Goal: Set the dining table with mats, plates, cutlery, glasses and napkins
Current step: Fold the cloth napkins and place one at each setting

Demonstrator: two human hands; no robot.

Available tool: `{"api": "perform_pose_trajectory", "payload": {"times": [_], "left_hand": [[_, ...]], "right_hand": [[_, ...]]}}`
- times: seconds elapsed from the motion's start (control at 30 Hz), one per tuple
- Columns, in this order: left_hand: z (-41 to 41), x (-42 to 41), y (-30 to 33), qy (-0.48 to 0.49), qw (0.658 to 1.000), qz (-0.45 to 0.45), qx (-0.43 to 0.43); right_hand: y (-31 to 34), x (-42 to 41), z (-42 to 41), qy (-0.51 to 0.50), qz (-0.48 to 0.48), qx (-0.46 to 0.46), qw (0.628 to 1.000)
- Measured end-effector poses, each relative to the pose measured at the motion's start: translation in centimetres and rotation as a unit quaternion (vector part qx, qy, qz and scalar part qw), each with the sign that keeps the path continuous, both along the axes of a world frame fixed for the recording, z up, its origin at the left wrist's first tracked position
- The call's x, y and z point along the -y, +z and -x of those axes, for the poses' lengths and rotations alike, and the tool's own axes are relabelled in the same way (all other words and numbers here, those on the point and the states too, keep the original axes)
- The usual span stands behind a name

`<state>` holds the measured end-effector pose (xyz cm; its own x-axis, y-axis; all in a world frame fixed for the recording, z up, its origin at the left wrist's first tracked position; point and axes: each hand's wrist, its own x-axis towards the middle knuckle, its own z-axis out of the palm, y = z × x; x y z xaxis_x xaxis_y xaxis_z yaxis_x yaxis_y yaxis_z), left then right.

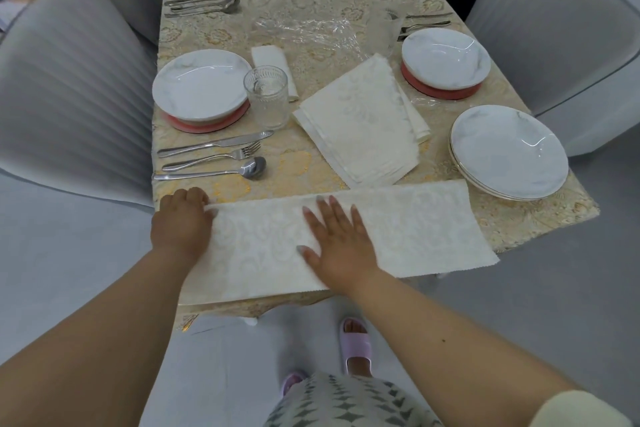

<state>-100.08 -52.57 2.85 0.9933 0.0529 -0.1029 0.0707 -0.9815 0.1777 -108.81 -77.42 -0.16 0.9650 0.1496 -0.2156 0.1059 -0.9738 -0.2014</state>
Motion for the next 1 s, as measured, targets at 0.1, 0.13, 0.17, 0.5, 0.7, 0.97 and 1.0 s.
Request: {"api": "perform_pose_trajectory", "payload": {"times": [0.1,0.13,0.17,0.5,0.7,0.97,1.0], "left_hand": [[-0.9,-0.6,0.4,0.03,0.998,0.0,-0.049],[-1.1,-0.9,0.6,0.039,0.997,0.001,-0.072],[-1.2,-1.2,0.7,0.044,0.995,0.011,-0.088],[0.8,-1.8,5.1,0.193,0.847,0.427,-0.25],[1.2,2.6,9.0,0.119,0.787,0.51,-0.325],[1.3,14.1,9.7,0.063,0.752,0.526,-0.393],[1.2,15.4,9.5,0.066,0.75,0.529,-0.391]], "right_hand": [[-0.2,-0.7,-0.1,-0.007,0.015,0.0,1.0],[-0.2,-0.8,-0.1,-0.009,0.016,0.002,1.0],[-0.2,-0.8,0.0,-0.009,0.018,0.004,1.0],[0.3,-0.8,0.0,-0.005,0.026,-0.015,1.0],[0.5,-0.7,-0.2,0.001,0.023,-0.033,0.999],[6.6,3.5,-1.2,-0.28,-0.506,-0.125,0.806],[7.2,4.7,-1.1,-0.321,-0.565,-0.137,0.748]]}}
